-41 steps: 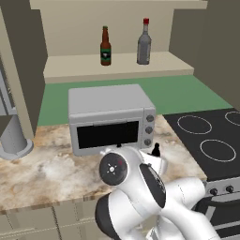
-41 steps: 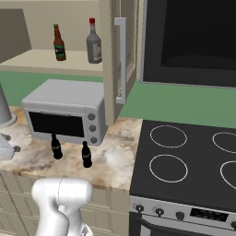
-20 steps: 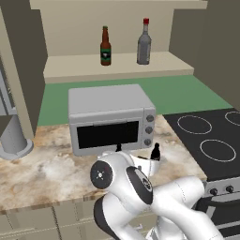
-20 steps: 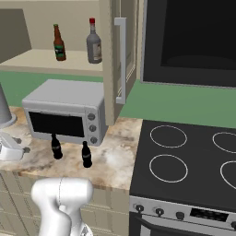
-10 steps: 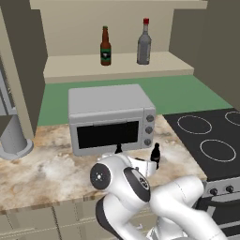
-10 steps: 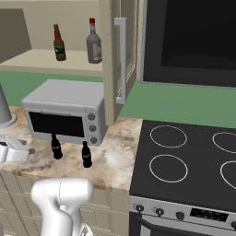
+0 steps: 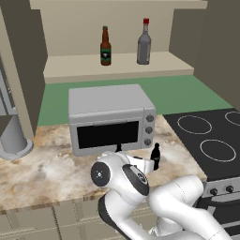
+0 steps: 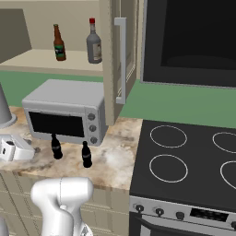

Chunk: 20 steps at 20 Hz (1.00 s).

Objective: Sort all alcoholic drinks to one cabinet, and non-alcoholic drinks to the other.

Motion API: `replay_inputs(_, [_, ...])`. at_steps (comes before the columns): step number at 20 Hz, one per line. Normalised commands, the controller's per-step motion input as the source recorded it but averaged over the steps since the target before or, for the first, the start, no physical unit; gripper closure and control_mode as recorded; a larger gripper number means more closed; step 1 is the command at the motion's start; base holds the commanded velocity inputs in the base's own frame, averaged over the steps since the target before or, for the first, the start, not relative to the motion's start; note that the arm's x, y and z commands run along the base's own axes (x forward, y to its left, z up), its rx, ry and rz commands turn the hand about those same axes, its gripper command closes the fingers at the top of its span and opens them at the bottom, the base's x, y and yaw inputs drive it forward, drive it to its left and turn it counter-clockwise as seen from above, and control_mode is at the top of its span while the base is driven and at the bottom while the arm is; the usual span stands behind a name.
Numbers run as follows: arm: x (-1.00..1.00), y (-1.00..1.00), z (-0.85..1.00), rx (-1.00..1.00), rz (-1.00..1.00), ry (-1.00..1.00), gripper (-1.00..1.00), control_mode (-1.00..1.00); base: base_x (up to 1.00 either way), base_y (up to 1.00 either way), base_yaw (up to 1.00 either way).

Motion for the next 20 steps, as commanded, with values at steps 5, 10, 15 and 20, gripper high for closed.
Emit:
replay_inputs(5, [0.21, 0.0, -0.14, 0.0, -0.03, 0.0, -1.0, -1.0, 0.0, 0.0, 0.0])
replay_inputs(10, [0.18, 0.0, -0.16, 0.0, -0.03, 0.0, -1.0, -1.0, 0.0, 0.0, 0.0])
replay_inputs(15, [0.19, 0.0, -0.15, 0.0, -0.02, 0.0, -1.0, -1.0, 0.0, 0.0, 0.0])
replay_inputs(20, [0.2, 0.0, -0.1, 0.0, 0.0, 0.0, -1.0, -1.0, 0.0, 0.0, 0.0])
